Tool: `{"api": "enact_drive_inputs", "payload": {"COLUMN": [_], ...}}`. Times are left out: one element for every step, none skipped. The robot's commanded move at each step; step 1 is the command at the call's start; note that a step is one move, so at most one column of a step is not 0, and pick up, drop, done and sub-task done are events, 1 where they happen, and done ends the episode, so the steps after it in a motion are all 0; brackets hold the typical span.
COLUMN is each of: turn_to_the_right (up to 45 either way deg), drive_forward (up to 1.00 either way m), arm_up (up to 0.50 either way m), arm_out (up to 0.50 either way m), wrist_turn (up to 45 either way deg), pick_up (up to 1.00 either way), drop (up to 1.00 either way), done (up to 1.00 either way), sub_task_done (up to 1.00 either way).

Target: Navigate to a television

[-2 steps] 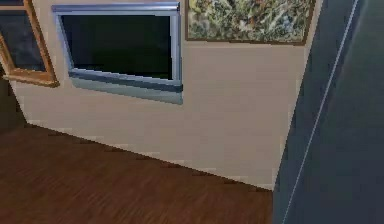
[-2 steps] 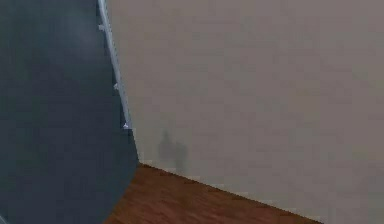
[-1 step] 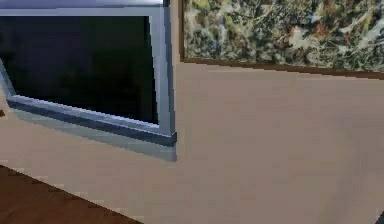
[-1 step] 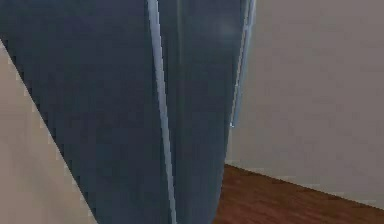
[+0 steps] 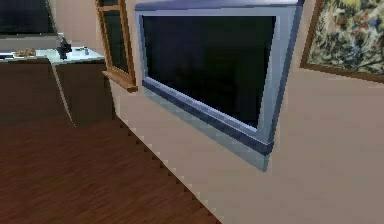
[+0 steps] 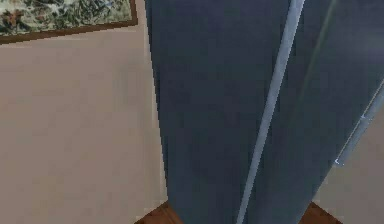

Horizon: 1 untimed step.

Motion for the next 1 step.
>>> {"api": "enact_drive_inputs", "payload": {"turn_to_the_right": [0.0], "drive_forward": [0.0], "arm_up": [0.0], "arm_out": [0.0], "wrist_turn": [0.0], "pick_up": [0.0], "drop": [0.0], "done": [1.0], "sub_task_done": [0.0]}}
